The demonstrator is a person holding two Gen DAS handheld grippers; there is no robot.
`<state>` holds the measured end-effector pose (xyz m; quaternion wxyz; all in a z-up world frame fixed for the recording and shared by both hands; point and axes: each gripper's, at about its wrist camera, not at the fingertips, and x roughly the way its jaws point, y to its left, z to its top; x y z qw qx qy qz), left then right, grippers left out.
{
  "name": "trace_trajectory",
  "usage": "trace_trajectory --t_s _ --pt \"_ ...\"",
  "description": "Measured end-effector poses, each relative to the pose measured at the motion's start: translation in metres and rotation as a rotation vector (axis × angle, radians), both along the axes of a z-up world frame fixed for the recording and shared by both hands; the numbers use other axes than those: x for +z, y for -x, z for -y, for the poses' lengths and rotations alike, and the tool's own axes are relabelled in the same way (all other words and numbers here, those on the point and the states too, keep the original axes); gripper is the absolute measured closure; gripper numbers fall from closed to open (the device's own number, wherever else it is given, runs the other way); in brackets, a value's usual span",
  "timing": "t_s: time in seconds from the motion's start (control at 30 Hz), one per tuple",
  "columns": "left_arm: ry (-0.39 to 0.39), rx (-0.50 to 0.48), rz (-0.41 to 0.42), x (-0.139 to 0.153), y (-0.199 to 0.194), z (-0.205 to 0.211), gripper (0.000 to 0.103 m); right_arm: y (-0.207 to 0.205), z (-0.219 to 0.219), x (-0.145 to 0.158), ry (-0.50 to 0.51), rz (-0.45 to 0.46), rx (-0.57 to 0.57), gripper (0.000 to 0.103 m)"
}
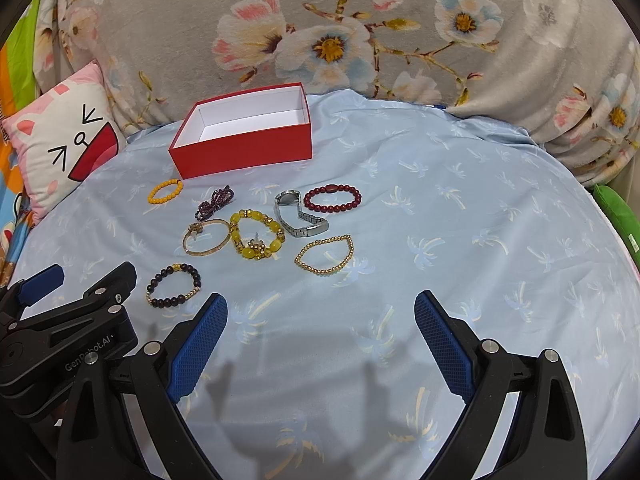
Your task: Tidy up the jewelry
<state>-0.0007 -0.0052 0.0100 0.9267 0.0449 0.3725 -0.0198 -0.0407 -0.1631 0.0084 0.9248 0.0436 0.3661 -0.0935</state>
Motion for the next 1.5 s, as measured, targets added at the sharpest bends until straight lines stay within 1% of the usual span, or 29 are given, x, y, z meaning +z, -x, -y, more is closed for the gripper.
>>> trace_trajectory --t_s 1.07,1.17,1.5 --pt "-0.001 -0.002 -0.005 0.0019 -0.0017 0.0022 0.017 -0.0009 -0.0013 -0.0006 -0.003 -0.002 -0.001 0.012" --pt "-0.002 -0.003 -0.009 0.0009 -0.0020 0.0027 0.018 -0.0013 -0.0015 -0.0002 -0.002 -0.003 -0.002 0.012" --pt "-0.008 -0.008 -0.016 -0.0053 -0.0034 0.0031 0.018 -0.0024 -0.0028 -0.0012 -0.004 -0.003 0.002 0.012"
